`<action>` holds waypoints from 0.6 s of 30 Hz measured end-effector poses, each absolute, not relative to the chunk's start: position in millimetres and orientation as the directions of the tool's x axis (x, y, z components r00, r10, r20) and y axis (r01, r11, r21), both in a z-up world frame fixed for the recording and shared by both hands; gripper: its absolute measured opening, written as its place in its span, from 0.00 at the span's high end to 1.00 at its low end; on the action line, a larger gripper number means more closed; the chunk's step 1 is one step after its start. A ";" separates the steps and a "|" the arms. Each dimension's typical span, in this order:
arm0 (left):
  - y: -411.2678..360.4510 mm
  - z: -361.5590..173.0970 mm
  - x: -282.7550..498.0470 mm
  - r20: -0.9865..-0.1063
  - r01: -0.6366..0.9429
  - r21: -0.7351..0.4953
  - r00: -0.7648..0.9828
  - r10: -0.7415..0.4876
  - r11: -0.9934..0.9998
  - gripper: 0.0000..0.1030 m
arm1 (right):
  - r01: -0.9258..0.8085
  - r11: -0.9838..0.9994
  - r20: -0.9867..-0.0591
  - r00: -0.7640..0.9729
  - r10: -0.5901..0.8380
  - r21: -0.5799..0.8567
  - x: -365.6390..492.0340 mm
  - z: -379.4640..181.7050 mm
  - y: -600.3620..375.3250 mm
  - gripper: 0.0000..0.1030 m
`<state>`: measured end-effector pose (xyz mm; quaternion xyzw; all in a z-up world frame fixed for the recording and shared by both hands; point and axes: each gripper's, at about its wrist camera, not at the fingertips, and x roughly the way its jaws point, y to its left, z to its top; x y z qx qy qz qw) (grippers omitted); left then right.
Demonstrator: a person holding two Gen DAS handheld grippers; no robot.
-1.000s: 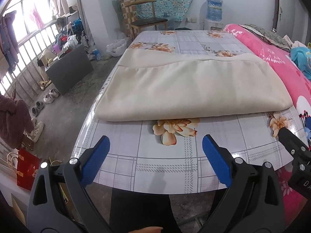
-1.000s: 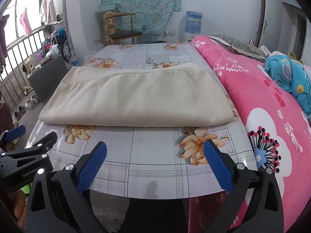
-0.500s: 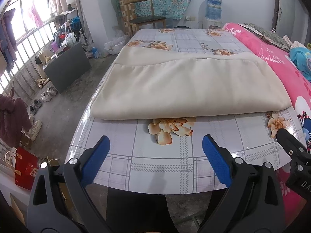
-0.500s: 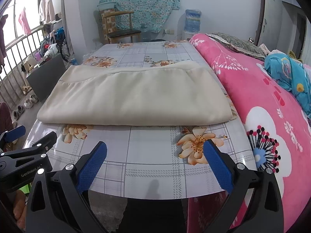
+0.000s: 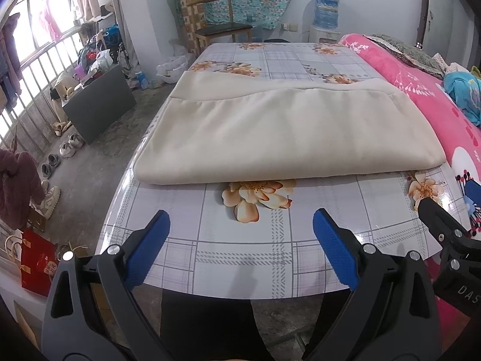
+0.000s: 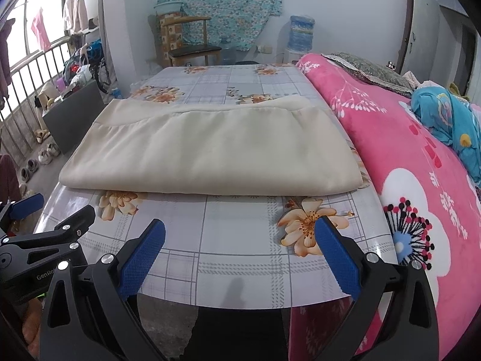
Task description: Fold large clothes
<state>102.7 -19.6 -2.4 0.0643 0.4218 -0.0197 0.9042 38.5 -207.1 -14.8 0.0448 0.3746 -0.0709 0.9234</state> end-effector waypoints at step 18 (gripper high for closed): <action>-19.5 -2.4 102.0 -0.770 0.095 0.093 0.639 0.011 0.991 0.10 | 0.163 0.986 -0.699 0.708 -0.096 0.030 38.8 -15.9 -205.8 0.06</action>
